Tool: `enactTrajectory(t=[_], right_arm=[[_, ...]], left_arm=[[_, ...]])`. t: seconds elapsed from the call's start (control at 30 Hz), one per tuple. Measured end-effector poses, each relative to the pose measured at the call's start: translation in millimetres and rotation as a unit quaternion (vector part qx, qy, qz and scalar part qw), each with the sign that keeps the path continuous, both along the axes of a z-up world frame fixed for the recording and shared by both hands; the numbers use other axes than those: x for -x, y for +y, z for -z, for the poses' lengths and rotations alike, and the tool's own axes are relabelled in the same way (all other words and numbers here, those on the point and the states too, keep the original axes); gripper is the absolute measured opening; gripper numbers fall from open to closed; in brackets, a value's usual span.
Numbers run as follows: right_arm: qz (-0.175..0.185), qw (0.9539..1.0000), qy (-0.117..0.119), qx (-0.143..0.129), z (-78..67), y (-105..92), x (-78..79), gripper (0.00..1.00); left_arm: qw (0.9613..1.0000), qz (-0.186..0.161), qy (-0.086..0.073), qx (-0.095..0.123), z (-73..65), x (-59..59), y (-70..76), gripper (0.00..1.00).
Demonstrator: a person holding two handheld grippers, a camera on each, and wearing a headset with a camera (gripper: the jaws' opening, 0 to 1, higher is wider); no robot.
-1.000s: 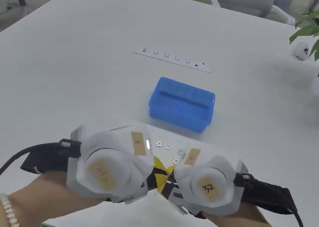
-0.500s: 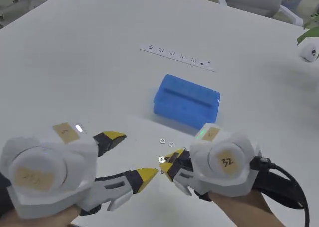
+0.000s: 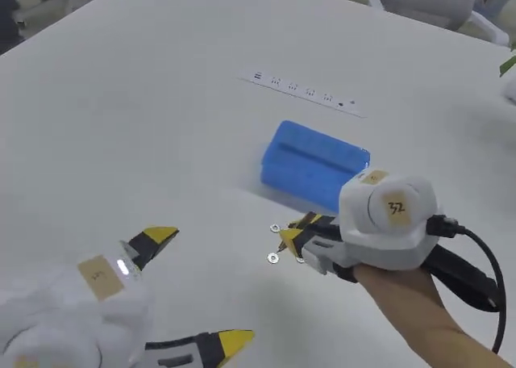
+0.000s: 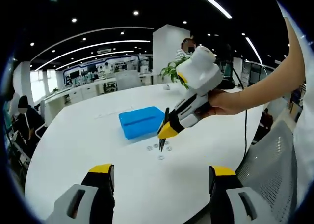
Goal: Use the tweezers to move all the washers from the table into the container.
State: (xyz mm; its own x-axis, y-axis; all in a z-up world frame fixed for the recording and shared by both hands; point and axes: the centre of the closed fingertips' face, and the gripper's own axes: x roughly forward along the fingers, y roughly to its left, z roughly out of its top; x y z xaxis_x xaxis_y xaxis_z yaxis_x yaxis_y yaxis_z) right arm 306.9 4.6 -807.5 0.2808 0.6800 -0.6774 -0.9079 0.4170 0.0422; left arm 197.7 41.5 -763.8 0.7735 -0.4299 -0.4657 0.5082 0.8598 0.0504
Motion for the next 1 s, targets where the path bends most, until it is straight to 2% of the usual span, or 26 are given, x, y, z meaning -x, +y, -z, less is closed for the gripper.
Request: enactTrajectory(t=[0.1, 0.2, 0.27, 0.33, 0.4, 0.47, 0.53, 0.57, 0.77, 0.8, 0.83, 0.97, 1.0], right_arm=[[0.001, 1.0000, 0.006, 0.002, 5.1, 2.1, 0.0, 0.05], [-0.002, 0.9999, 0.010, 0.008, 10.7, 3.1, 1.5, 0.05], [-0.001, 0.9999, 0.013, 0.008, 13.4, 3.8, 1.5, 0.05], [-0.003, 0.9999, 0.011, 0.011, 15.7, 4.4, 1.9, 0.05], [-0.008, 0.9998, 0.006, 0.019, 18.5, 3.9, 2.6, 0.05], [-0.014, 0.9995, -0.003, 0.027, 20.7, 3.3, 1.1, 0.05], [-0.013, 0.9996, -0.002, 0.026, 22.4, 3.7, -0.1, 0.05], [-0.013, 0.9997, 0.000, 0.023, 21.8, 4.4, 0.0, 0.05], [-0.006, 0.9998, -0.002, 0.018, 21.0, 5.4, -1.7, 0.05], [0.002, 0.9999, 0.006, 0.013, 20.8, 5.3, -2.6, 0.05], [0.017, 0.9995, 0.025, 0.000, 20.6, 6.2, -2.9, 0.05], [0.028, 0.9992, 0.028, -0.006, 20.9, 4.0, -9.3, 0.05], [0.038, 0.9983, 0.040, -0.016, 20.8, 4.6, -9.2, 0.05]], left_arm=[[0.9999, 0.002, -0.008, 0.013, 1.4, 2.4, -4.6, 0.85], [0.9996, 0.009, -0.025, 0.011, -1.0, 4.5, -8.8, 0.86], [0.9994, 0.012, -0.027, 0.019, 1.0, 3.1, -10.7, 0.87], [0.9994, 0.009, -0.030, 0.012, 0.6, 3.1, -10.9, 0.87], [0.9988, 0.007, -0.048, 0.009, -2.9, 2.6, -8.5, 0.85], [0.9991, 0.006, -0.040, 0.012, -0.1, 1.4, -8.0, 0.86], [0.9997, 0.009, -0.023, 0.003, 8.3, 2.1, -7.1, 0.86], [0.9997, 0.009, -0.021, 0.000, 9.8, 2.1, -7.0, 0.86], [0.9998, 0.005, -0.021, -0.005, 11.0, 0.4, -4.0, 0.86], [0.9997, 0.005, -0.022, -0.005, 10.9, 0.3, -4.0, 0.86], [0.9997, 0.006, -0.022, -0.005, 11.0, 0.2, -4.5, 0.86], [0.9997, 0.006, -0.021, -0.010, 12.5, -0.2, -3.9, 0.87], [0.9997, 0.006, -0.022, -0.011, 12.2, -0.5, -3.6, 0.87]])
